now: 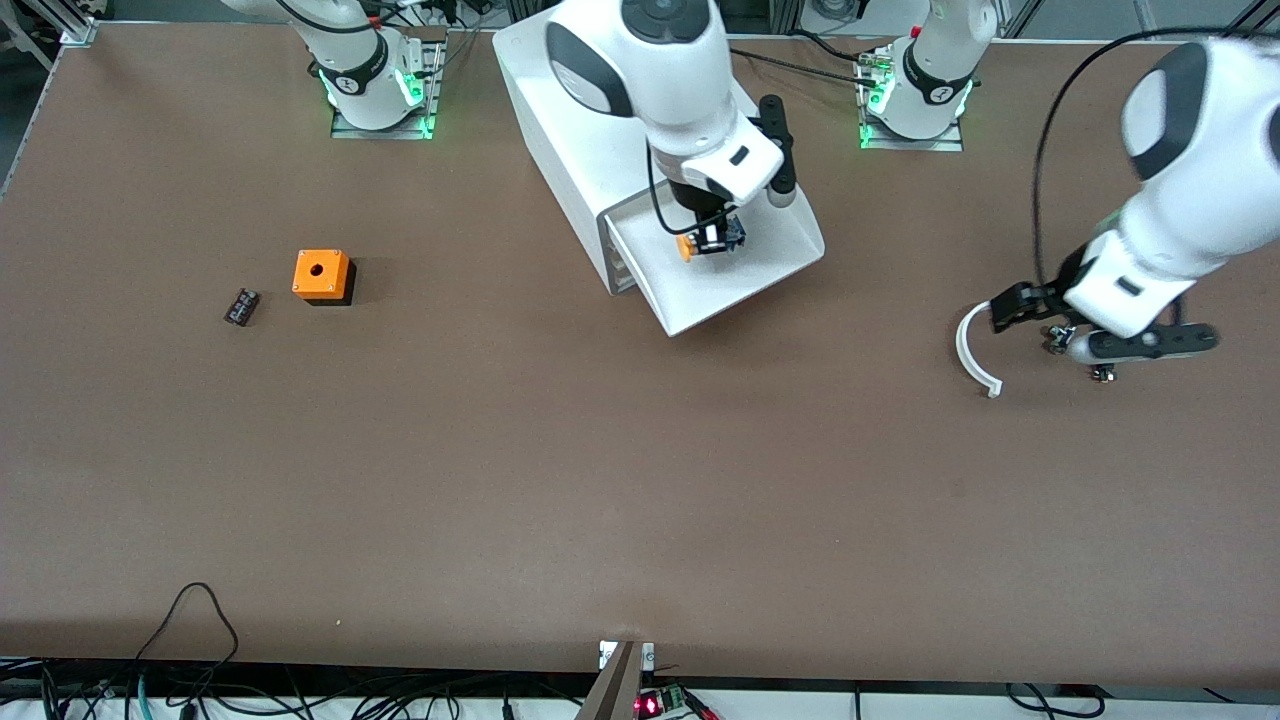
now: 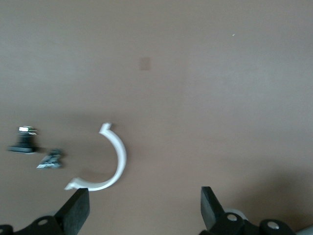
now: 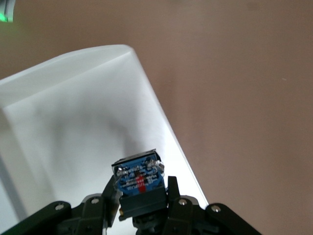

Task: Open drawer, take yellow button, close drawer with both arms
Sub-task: 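Lift the button out with the right gripper while the left gripper pushes the drawer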

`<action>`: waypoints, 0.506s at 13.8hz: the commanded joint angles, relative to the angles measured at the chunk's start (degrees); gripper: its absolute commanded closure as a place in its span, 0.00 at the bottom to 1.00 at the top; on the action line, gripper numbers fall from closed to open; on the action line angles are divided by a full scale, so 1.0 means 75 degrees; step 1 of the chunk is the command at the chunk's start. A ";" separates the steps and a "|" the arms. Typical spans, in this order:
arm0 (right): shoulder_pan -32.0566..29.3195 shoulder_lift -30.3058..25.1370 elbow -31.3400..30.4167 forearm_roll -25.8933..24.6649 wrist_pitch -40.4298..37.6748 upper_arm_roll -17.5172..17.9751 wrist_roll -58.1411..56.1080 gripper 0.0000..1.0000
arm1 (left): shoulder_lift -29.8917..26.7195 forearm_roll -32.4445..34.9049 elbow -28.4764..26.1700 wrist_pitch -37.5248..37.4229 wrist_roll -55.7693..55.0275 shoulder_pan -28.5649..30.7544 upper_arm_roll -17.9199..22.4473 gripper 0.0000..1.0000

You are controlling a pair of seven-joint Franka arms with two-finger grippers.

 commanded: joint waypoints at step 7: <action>-0.2326 -0.1155 -0.1762 -0.0068 -0.0068 0.0008 0.2613 0.78 | 0.0482 -0.0173 -0.1664 0.2384 -0.4518 -0.1172 -0.1455 0.00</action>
